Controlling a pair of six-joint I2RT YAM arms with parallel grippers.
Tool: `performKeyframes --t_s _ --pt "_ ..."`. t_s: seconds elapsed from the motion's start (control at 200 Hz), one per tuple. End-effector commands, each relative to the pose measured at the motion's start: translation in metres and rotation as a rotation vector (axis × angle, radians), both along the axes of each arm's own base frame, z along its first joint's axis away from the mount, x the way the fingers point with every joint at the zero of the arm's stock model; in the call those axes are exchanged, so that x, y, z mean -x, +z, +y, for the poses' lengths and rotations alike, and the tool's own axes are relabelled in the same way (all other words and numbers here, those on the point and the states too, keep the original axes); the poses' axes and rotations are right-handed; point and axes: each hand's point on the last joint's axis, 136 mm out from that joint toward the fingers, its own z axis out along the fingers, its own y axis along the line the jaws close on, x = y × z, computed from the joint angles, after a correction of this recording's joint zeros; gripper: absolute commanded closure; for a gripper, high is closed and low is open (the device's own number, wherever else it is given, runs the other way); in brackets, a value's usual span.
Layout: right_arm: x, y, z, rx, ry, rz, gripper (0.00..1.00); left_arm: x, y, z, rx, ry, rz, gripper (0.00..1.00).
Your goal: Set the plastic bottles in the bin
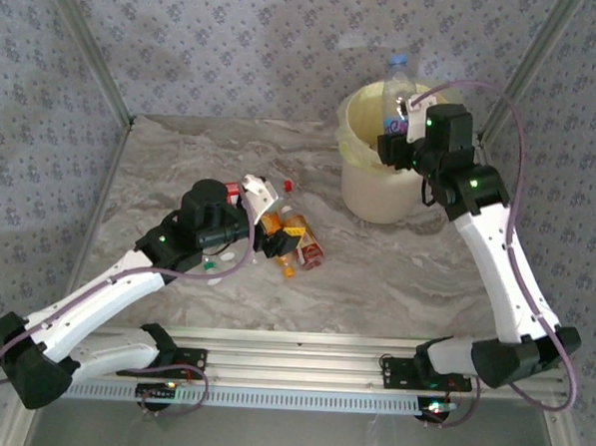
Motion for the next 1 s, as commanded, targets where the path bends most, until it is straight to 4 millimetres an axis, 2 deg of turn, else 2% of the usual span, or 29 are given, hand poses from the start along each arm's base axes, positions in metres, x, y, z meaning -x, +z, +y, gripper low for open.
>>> performKeyframes --t_s 0.0,0.14,0.28,0.43,0.525,0.595,0.73,0.869,0.994 --pt "-0.012 0.002 -0.005 -0.029 0.040 0.046 0.35 -0.007 0.013 -0.002 0.008 0.013 0.006 0.00" --pt "-0.033 -0.012 -0.020 -0.054 0.012 0.116 0.34 -0.015 0.014 -0.003 0.025 0.044 0.045 0.00" --pt "-0.049 -0.038 -0.034 -0.080 -0.018 0.206 0.33 -0.021 0.014 -0.005 -0.009 0.070 0.093 0.00" --pt "-0.055 -0.055 -0.040 -0.069 -0.038 0.255 0.31 -0.024 0.006 -0.006 -0.046 0.074 0.104 0.00" --pt "-0.057 -0.063 -0.043 -0.066 -0.049 0.279 0.26 -0.024 0.006 -0.006 -0.043 0.066 0.088 0.00" --pt "-0.056 -0.062 -0.043 -0.066 -0.054 0.276 0.22 -0.025 0.004 -0.005 -0.054 0.073 0.081 0.00" --pt "-0.054 -0.049 -0.049 -0.067 -0.082 0.236 0.15 -0.024 0.001 -0.006 -0.075 0.060 0.083 0.00" --pt "-0.045 -0.030 -0.051 -0.060 -0.095 0.184 0.14 -0.015 -0.002 -0.008 -0.114 0.003 0.077 0.00" --pt "-0.029 -0.018 -0.041 -0.055 -0.068 0.145 0.15 -0.012 -0.001 -0.004 -0.146 -0.006 0.061 0.00"
